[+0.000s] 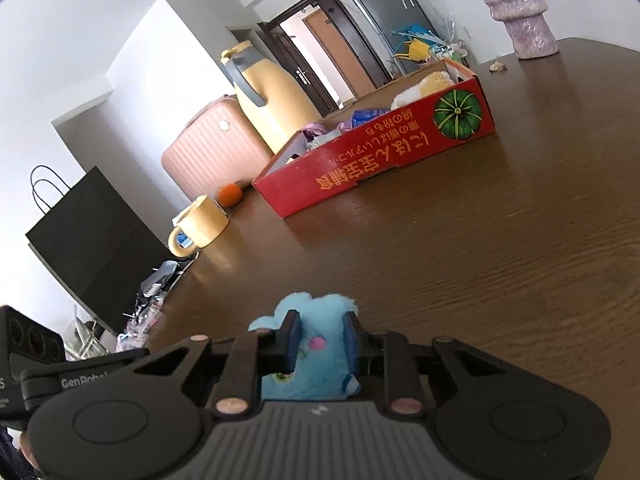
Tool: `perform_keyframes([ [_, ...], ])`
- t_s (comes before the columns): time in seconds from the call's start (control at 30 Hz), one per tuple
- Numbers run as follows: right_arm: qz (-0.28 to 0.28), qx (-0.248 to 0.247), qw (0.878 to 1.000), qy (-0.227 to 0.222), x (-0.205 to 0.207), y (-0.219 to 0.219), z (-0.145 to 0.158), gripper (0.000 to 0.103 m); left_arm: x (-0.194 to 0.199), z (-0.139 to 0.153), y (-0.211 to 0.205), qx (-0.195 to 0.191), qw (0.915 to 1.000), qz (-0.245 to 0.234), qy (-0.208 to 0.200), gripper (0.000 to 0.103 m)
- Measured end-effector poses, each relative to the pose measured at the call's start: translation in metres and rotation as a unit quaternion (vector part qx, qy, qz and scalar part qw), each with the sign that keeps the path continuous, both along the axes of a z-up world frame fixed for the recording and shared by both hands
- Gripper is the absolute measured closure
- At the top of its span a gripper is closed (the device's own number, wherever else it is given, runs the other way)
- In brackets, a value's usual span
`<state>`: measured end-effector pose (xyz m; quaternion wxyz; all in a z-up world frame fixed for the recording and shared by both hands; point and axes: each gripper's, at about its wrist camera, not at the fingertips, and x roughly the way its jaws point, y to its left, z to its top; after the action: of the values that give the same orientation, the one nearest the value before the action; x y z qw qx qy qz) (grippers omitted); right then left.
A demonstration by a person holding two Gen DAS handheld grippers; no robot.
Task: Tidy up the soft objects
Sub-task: 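Carry the light-blue plush into the box and open the right gripper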
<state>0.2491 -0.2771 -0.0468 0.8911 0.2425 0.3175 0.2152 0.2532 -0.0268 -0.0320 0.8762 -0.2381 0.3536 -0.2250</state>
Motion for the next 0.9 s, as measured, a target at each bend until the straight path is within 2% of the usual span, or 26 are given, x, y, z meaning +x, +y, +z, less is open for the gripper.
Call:
perform_keyframes([
  [0.27,-0.009,0.006,1.000,-0.017,-0.010,-0.005,0.009,0.081,-0.004,0.011,-0.002,-0.008,0.9998,-0.005,-0.017,0.073],
  [0.37,-0.018,0.019,0.999,-0.034,-0.003,-0.012,0.020,0.081,0.008,0.027,-0.007,-0.013,0.9991,-0.011,-0.040,0.073],
  [0.47,-0.028,0.017,0.996,-0.080,0.013,-0.019,0.049,0.081,0.033,0.058,-0.014,-0.025,0.9965,-0.016,-0.079,0.073],
  [0.57,-0.033,-0.008,0.990,-0.139,0.053,-0.026,0.092,0.081,0.086,0.095,-0.027,-0.028,0.9919,-0.024,-0.122,0.073],
  [0.63,-0.041,-0.030,0.986,-0.160,0.094,-0.030,0.114,0.081,0.131,0.111,-0.037,-0.035,0.9916,-0.031,-0.121,0.073],
  [0.67,-0.044,-0.041,0.985,-0.164,0.114,-0.031,0.121,0.081,0.162,0.116,-0.042,-0.042,0.9927,-0.036,-0.107,0.073],
  [0.77,-0.043,-0.055,0.988,-0.140,0.189,-0.044,0.132,0.081,0.236,0.116,-0.054,-0.056,0.9952,-0.033,-0.073,0.074],
  [0.9,-0.048,-0.028,0.996,-0.074,0.282,-0.061,0.116,0.081,0.315,0.091,-0.063,-0.059,0.9976,-0.017,-0.030,0.074],
])
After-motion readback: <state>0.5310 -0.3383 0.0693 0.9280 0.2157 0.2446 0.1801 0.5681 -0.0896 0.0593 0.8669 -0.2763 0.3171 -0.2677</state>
